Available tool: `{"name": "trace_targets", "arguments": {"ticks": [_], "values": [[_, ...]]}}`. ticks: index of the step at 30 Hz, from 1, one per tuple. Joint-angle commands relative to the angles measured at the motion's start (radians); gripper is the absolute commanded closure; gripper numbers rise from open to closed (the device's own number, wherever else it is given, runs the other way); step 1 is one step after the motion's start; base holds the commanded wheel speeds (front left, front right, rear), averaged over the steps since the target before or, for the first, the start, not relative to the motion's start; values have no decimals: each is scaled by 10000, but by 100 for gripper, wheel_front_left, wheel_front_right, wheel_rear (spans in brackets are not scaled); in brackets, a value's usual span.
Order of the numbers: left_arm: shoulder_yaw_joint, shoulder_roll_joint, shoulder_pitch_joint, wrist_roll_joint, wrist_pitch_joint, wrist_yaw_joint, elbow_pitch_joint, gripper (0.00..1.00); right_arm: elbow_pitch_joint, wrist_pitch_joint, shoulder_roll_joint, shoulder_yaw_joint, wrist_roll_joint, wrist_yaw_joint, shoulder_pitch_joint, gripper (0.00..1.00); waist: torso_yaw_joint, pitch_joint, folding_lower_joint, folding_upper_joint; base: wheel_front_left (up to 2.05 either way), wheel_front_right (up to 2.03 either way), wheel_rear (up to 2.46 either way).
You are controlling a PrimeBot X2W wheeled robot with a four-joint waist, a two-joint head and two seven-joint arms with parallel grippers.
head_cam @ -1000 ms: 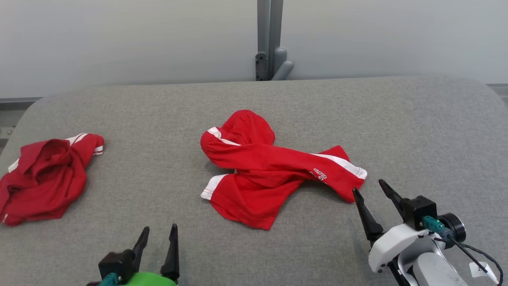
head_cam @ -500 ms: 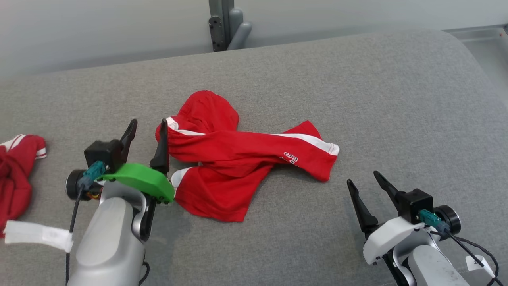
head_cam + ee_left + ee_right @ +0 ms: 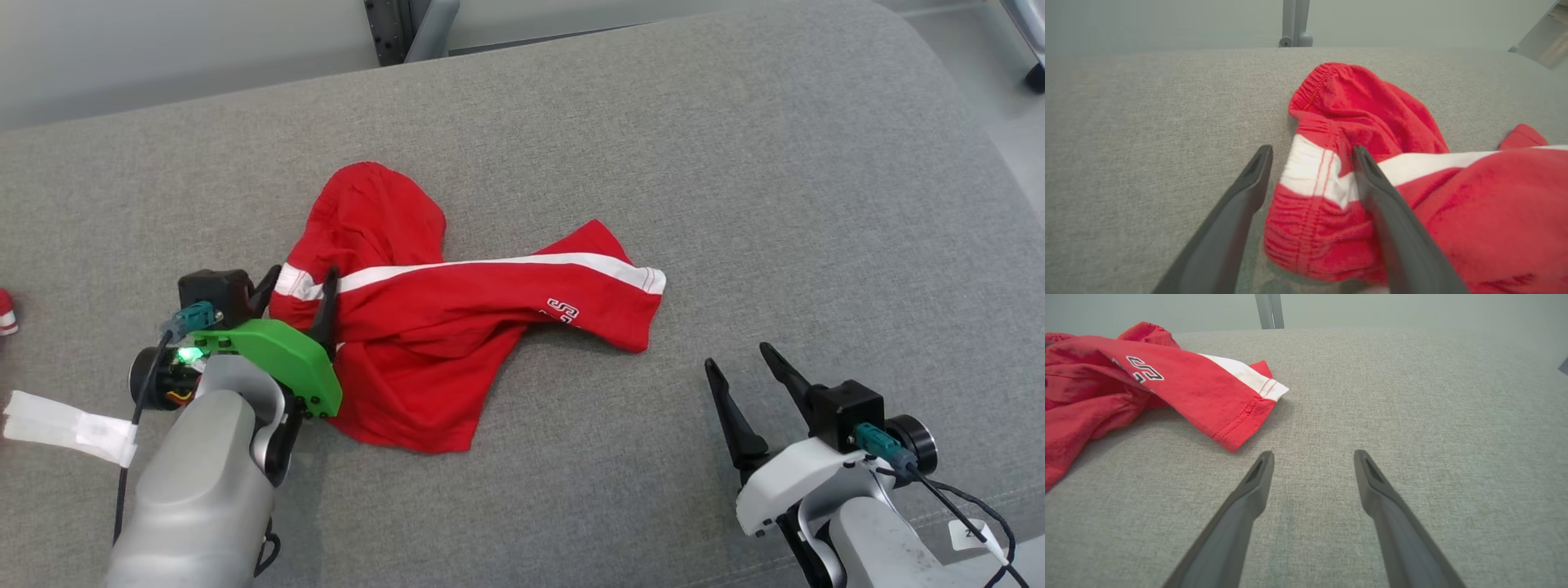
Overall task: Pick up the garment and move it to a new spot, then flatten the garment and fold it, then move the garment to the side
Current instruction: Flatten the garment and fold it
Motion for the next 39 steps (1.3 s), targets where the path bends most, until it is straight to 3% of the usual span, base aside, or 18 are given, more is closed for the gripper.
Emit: {"name": "trace_targets", "arguments": {"ticks": [1,2,3,4,12,20,25,31,39], "values": [[-123,-10,-198,-147,45,6,75,0,12,-30,-16,-24,-67,-14,-104,0,39,14,0,86,0,0,0],[-246,-30,-231,-257,22,6,121,16,23,-29,-4,-19,-59,-14,-111,0,58,23,0,86,0,0,0],[-343,-10,-271,-327,-48,5,141,54,32,-29,10,-20,-48,-14,-122,0,76,28,0,86,0,0,0],[-434,37,-306,-343,-147,5,118,100,38,-29,18,-9,-40,-14,-142,0,90,31,0,86,0,0,0],[-934,68,-1282,-469,-624,5,-752,100,131,-29,139,48,69,-14,-156,0,92,-116,0,86,0,0,0],[-1078,-651,-3306,-22,-636,11,-1574,100,440,-29,317,225,237,-14,-82,0,-350,-350,0,86,0,0,0],[-358,-1035,-3766,-46,-634,528,-2095,100,571,-29,371,98,310,-14,106,0,-486,-552,0,86,0,0,0],[35,-1107,-2699,75,-619,466,-2815,100,609,-29,377,-209,276,-14,327,0,-170,-691,0,86,0,0,0],[930,-978,769,220,-622,221,-3224,100,666,-30,413,-314,190,-14,532,0,842,-923,0,86,0,0,0]]}}
